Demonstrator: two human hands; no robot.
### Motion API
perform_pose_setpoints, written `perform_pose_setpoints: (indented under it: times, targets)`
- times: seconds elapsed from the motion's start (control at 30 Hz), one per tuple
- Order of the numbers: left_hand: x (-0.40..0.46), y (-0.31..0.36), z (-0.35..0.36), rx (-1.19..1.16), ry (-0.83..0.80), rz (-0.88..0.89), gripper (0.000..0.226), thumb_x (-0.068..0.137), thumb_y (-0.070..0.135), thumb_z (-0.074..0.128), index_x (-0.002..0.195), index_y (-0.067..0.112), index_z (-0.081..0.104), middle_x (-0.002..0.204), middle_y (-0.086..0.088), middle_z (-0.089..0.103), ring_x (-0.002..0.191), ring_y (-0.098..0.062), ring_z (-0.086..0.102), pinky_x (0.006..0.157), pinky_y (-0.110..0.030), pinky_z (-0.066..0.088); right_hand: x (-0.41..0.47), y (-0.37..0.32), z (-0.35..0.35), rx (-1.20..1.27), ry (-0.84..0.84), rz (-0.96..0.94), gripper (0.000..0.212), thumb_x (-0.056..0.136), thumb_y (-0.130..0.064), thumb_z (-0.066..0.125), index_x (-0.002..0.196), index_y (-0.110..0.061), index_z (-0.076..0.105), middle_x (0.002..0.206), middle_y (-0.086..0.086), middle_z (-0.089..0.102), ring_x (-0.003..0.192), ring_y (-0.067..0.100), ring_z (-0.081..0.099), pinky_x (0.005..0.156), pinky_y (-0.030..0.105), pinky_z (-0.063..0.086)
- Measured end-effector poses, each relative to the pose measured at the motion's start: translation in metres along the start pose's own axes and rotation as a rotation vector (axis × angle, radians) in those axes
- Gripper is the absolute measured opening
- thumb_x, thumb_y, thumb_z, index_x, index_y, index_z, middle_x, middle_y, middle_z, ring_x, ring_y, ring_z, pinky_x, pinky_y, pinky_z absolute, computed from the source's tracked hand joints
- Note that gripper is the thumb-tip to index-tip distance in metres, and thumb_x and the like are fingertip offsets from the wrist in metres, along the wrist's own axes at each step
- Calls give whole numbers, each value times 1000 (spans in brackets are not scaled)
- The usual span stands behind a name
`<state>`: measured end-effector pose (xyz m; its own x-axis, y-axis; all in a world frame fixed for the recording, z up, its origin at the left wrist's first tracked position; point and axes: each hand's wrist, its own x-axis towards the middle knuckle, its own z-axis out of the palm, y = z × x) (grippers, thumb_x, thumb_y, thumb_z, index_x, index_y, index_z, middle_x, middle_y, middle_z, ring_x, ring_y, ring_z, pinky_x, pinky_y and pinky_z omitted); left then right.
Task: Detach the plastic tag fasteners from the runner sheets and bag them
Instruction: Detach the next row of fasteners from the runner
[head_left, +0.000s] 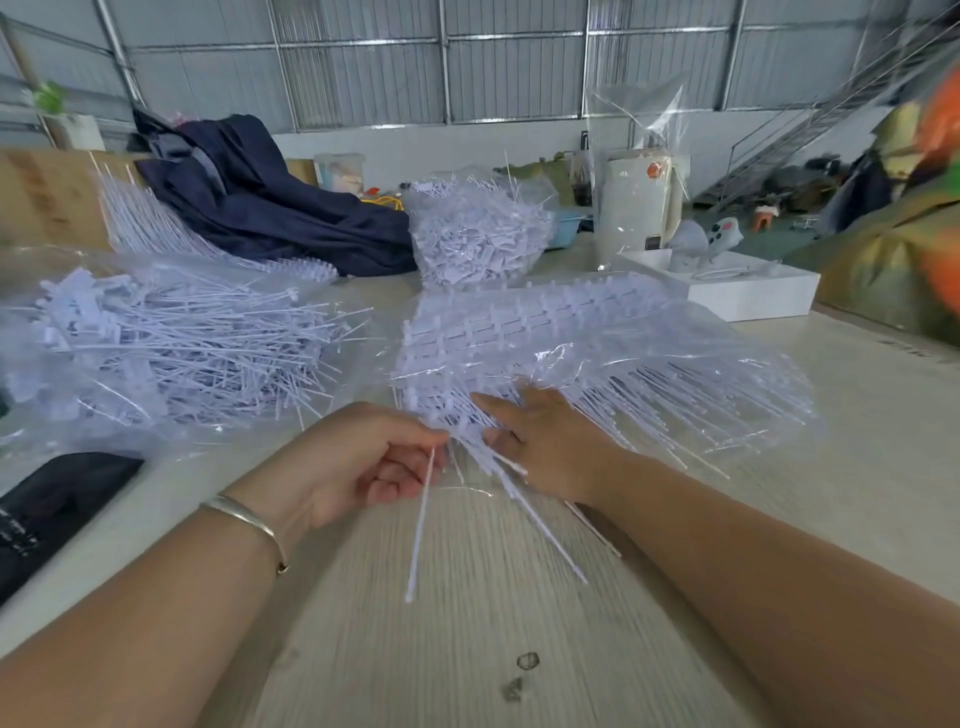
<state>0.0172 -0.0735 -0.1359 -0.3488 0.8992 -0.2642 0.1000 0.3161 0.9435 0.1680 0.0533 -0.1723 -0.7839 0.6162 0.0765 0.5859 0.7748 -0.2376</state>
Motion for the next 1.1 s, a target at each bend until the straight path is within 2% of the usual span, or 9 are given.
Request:
perform_pose_setpoints:
  times: [0.13, 0.23, 0.37, 0.5, 0.63, 0.8, 0.93, 1.0, 1.1]
  targets:
    - [-8, 1, 13, 45, -195, 103, 16, 65, 15, 77, 52, 13, 67, 41, -6, 51, 32, -9, 40, 34, -14, 29, 0, -3, -6, 64, 28, 18, 49, 106, -36, 27, 154, -34, 18, 159, 15, 22, 148, 28, 14, 115, 49, 27]
    - [-11, 1, 10, 148, -331, 113, 15, 56, 22, 78, 55, 11, 68, 39, -5, 49, 31, -9, 39, 35, -15, 28, -6, -8, -17, 5, 115, 53, 50, 103, -44, 29, 152, -36, 22, 160, 15, 15, 143, 32, 26, 109, 50, 35]
    - [-5, -4, 3, 118, -255, 125, 19, 54, 28, 81, 65, 14, 74, 62, -12, 67, 43, -12, 54, 37, -15, 32, -17, -8, -34, -220, 212, -57, 43, 101, -45, 36, 143, -36, 40, 156, 3, 27, 137, 26, 34, 100, 43, 41]
    - [2, -9, 11, -21, -118, 179, 4, 81, 8, 69, 79, 7, 72, 82, -17, 73, 51, -14, 61, 39, -17, 36, -22, -11, -36, 193, -3, -229, 46, 92, -19, 59, 135, -31, 55, 139, -5, 52, 128, 14, 45, 108, 33, 34]
    - [6, -11, 9, -16, -16, 171, 5, 88, 2, 63, 85, 2, 67, 74, -13, 74, 51, -14, 64, 40, -16, 42, -20, -5, -33, -31, -16, -194, 61, 87, -27, 62, 143, -41, 42, 147, -7, 43, 138, 17, 30, 114, 41, 24]
    - [-2, -4, -3, 1, -276, 88, 6, 72, 12, 74, 66, 14, 75, 64, -9, 67, 45, -9, 57, 41, -15, 41, -16, -2, -31, -238, -5, -132, 67, 85, -56, 59, 145, -46, 33, 154, -9, 31, 146, 17, 16, 118, 51, 9]
    - [-6, 0, -9, -133, -327, 107, 8, 67, 2, 78, 70, 9, 76, 49, -3, 59, 37, -8, 51, 36, -14, 36, -20, 2, -44, 246, -151, -101, 74, 74, -61, 72, 140, -46, 43, 149, -17, 39, 139, 9, 32, 114, 38, 24]
    - [-7, 2, -12, -225, -351, 105, 11, 55, 5, 79, 66, 9, 76, 45, -3, 56, 35, -8, 49, 32, -11, 30, -29, 7, -55, 577, -218, -127, 64, 74, -70, 64, 132, -46, 53, 141, -24, 48, 132, 0, 41, 111, 33, 29]
    - [-6, -1, -14, -294, -402, 100, 35, 34, 9, 90, 64, 7, 74, 43, -4, 51, 32, -10, 45, 32, -10, 28, -35, 12, -57, 655, -153, -120, 61, 83, -74, 44, 128, -36, 61, 135, -16, 57, 127, 6, 51, 113, 37, 31]
